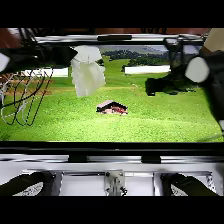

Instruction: Fold the shirts.

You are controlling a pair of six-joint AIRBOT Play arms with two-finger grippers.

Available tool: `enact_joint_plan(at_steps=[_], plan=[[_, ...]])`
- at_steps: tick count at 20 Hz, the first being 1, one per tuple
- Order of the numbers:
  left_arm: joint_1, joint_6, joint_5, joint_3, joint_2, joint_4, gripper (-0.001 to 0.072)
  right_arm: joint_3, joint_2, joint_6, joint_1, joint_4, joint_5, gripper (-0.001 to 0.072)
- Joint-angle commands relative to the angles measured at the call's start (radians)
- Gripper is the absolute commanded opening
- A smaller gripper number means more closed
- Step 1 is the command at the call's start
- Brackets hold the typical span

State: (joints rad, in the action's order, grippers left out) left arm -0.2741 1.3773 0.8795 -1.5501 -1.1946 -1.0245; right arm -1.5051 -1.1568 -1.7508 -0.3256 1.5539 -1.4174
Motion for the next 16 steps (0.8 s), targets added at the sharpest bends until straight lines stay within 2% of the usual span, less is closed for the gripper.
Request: enact_joint_plan(at_steps=[1,3,5,7,11,16], plan=[[-0.063,0.152,0.240,0.047,0.187,-0.230,0.0030,0.002,0.153,-0.058,-0.001,0.008,-0.116,0.0601],[-0.095,0.275,0.323,0.198,0.251,-0.334,0.0030,0.044,0.185,-0.066,-0.001,-0.042,-0.145,0.0602],[-0.127,0.367,0.295,0.418,0.318,-0.353,0.0029,0.139,0.187,-0.066,-0.001,-0.100,-0.128,0.0604],[-0.151,0.439,0.237,0.632,0.378,-0.353,0.0030,0.302,0.175,-0.066,-0.001,-0.203,-0.005,0.0632],[-0.152,0.537,0.216,0.860,0.489,-0.427,0.0030,0.547,0.016,-0.021,-0.001,-0.549,0.297,0.0632],[-0.148,0.589,0.248,0.903,0.608,-0.476,0.0030,0.558,-0.312,0.121,-0.055,-0.941,0.475,0.0631]])
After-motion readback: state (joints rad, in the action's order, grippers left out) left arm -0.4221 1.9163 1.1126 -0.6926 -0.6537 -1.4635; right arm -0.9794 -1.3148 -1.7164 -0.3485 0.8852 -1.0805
